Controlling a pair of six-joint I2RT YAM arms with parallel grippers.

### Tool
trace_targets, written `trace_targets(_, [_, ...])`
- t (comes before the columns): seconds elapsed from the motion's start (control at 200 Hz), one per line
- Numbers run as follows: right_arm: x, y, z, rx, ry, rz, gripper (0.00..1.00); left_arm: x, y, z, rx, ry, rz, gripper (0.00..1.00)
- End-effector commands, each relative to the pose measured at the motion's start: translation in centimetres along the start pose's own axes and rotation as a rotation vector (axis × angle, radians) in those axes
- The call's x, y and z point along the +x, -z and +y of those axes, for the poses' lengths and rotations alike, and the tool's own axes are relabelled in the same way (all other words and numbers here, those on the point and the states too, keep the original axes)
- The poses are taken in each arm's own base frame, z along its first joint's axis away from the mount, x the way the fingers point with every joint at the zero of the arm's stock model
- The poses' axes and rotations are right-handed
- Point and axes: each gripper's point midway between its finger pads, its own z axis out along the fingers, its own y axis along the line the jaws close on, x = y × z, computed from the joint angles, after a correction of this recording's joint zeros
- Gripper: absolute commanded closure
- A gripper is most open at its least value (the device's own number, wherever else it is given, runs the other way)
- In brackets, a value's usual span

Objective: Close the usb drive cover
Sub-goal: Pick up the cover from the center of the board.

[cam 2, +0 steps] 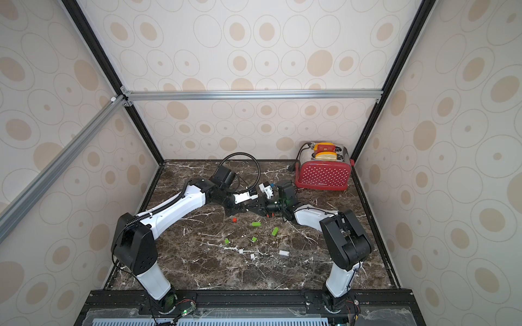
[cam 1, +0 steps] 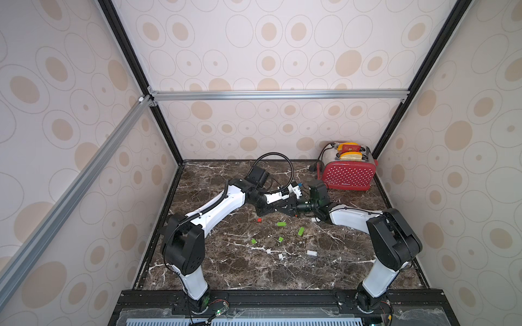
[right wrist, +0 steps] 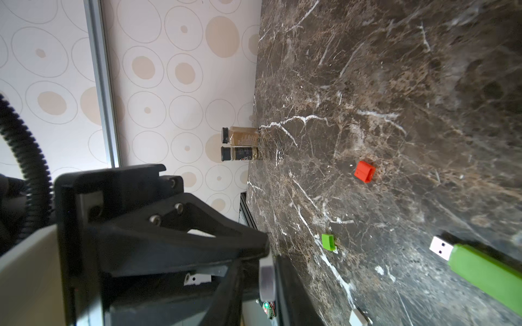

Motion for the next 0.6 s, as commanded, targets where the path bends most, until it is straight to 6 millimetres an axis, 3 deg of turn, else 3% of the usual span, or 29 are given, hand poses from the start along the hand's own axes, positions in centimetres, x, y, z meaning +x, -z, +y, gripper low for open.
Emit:
trace_targets(0.0, [0.2, -0.6, 0.1, -0.006, 0.008, 0.022, 0.8, -2.7, 1.5, -0.2, -0.005, -0.035, -0.074, 0.87])
trace_targets(0.356, [0.2, -0.5, 0.2, -0.014, 0.014, 0.018, 0.95, -2.3, 1.5, -0.3, -0.007, -0.037, -0.065, 0.87])
trace_targets(0.591, [-0.9, 1.3, 1.1, -0.031, 0.046, -0.041, 0.98, -1.3, 2.9, -1.0, -0.012, 0.018, -0.072, 0.57])
